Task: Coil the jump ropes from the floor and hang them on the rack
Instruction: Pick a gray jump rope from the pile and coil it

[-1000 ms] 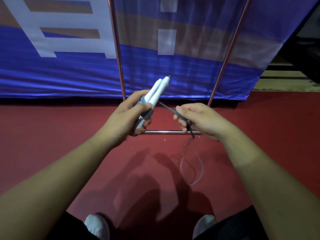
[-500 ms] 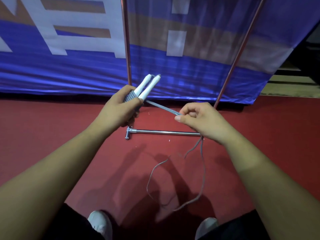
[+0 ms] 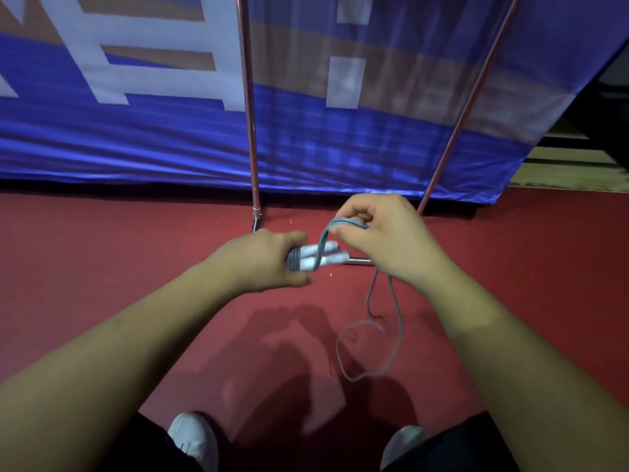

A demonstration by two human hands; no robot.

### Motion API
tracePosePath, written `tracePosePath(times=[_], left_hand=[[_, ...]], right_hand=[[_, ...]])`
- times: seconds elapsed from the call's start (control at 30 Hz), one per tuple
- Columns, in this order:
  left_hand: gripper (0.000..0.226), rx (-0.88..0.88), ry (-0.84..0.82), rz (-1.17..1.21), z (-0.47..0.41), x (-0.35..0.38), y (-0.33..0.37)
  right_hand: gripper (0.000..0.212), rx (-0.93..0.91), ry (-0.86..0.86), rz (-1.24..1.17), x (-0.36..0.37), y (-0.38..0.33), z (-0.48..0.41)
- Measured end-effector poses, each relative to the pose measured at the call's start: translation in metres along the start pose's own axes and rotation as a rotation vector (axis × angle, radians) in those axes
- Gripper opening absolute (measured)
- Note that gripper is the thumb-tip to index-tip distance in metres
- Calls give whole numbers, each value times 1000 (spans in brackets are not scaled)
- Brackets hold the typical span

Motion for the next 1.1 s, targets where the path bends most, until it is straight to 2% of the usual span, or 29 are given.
tracePosePath(times=[0.1,0.27,0.43,0.5,0.57,0.63,0.73,0.8,0.9,1.03,1.1], left_hand=[[48,56,-66,-69,2,3,15],[20,176,12,45,7,-5,27],[24,294,44,106,17,-19,30],[19,347,68,252,21,-23,30],[21,371,112,542,22,-27,24],[33,364,132,863,23,-32,19],[37,358,151,1053,22,-37,17],[28,326,177,1113,20,-42,12],[15,213,261,1163,18,-50,-3],[11,94,328,1127,19,-54,-19],[17,81,371,1094,20,-55,-19]], right_hand=[[4,15,4,-6,-4,8,0],[15,107,73,-211,-10,31,-8],[13,89,75,-362,-9,49,-12],[16,67,45,-360,-6,53,-13],[20,67,-20,-379,-1,53,-12],[17,86,-128,-426,8,51,-9],[24,104,-255,-428,21,47,-5],[21,103,-279,-408,27,45,-5],[5,136,-276,-348,30,48,-4],[8,151,-220,-392,24,50,-4],[6,161,-204,-434,22,50,-3]])
Point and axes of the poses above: each hand's wrist, its own z-axis away from the middle knuckle, its own x-axis out of the palm, y = z × x, the point moved 5 cm from there along -z, towards the middle knuckle, and after that the axes turned 9 degrees about -y, right-handed, at the moved point
